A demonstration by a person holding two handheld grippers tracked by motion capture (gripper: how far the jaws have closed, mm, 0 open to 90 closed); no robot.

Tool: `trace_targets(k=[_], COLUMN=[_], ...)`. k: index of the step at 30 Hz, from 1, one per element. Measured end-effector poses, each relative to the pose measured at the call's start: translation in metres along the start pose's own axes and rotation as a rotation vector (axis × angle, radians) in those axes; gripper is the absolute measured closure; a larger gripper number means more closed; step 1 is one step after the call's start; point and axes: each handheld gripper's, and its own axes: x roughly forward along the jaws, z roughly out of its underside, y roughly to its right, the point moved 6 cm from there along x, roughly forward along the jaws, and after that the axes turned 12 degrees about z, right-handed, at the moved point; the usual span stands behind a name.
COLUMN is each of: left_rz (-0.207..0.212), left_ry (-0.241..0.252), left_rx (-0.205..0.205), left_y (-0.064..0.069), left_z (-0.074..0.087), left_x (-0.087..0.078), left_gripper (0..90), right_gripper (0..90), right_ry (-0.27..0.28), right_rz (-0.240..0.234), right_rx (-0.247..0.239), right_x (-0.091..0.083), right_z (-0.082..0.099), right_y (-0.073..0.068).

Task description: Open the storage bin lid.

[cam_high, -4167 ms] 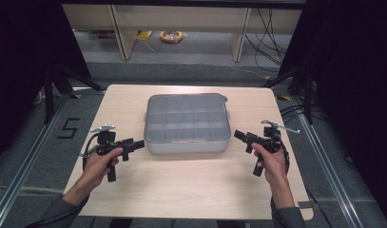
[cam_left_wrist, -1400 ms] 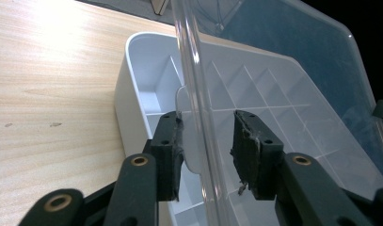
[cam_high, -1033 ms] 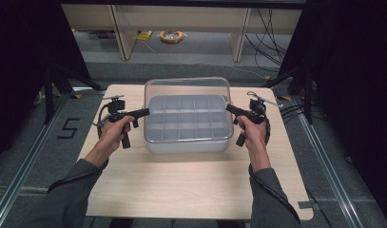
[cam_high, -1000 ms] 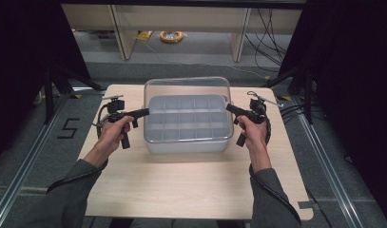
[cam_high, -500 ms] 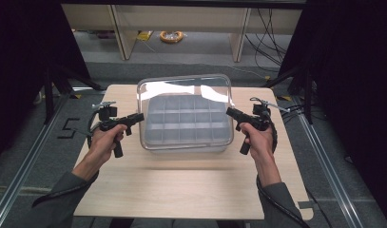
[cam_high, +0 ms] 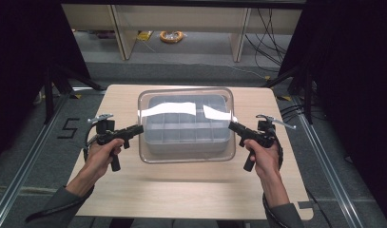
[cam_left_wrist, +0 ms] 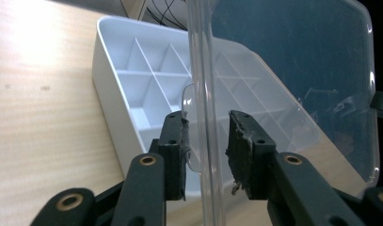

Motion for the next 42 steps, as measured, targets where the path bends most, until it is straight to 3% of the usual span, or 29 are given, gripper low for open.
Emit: trace_targets(k=[4, 13, 16, 17, 20, 27, 28, 32, 34, 40, 42], left_rz=[0.018, 0.036, 0.036, 0.041, 0.046, 0.048, 0.05, 0.037, 0.039, 0.06, 0.048], left_ry=[-0.005, -0.043, -0.045, -0.039, -0.059, -0.094, -0.086, -0.096, -0.096, -0.111, -0.114], left_rx=[-0.017, 0.005, -0.002, -0.007, -0.02, -0.016, -0.03, -0.023, -0.024, -0.021, -0.018], left_y=[0.003, 0.006, 0.006, 0.006, 0.005, 0.004, 0.005, 0.004, 0.005, 0.008, 0.009], left_z=[0.013, 0.033, 0.043, 0.046, 0.055, 0.068, 0.069, 0.074, 0.077, 0.084, 0.086], left_x=[-0.004, -0.01, -0.011, -0.012, -0.014, -0.017, -0.017, -0.019, -0.019, -0.022, -0.023], left_gripper=[67.0, 66.7, 66.8, 66.8, 66.7, 66.3, 66.2, 65.9, 66.0, 65.4, 65.2], right_gripper=[69.0, 68.9, 68.9, 68.9, 68.9, 68.7, 68.7, 68.6, 68.5, 68.1, 67.9], right_ry=[-0.013, -0.031, -0.023, -0.027, -0.024, -0.04, -0.038, -0.043, -0.052, -0.064, -0.066], right_rz=[-0.008, -0.012, -0.018, 0.0, -0.019, -0.012, -0.008, -0.023, -0.007, -0.008, -0.015], right_rx=[0.003, 0.022, 0.016, 0.008, 0.016, 0.028, 0.024, 0.021, 0.011, 0.036, 0.03], right_x=[-0.006, -0.016, -0.019, -0.02, -0.023, -0.024, -0.024, -0.027, -0.029, -0.034, -0.034], right_z=[0.013, 0.039, 0.046, 0.049, 0.055, 0.069, 0.07, 0.074, 0.077, 0.088, 0.091], right_y=[0.003, 0.012, 0.013, 0.015, 0.015, 0.021, 0.021, 0.019, 0.02, 0.022, 0.023])
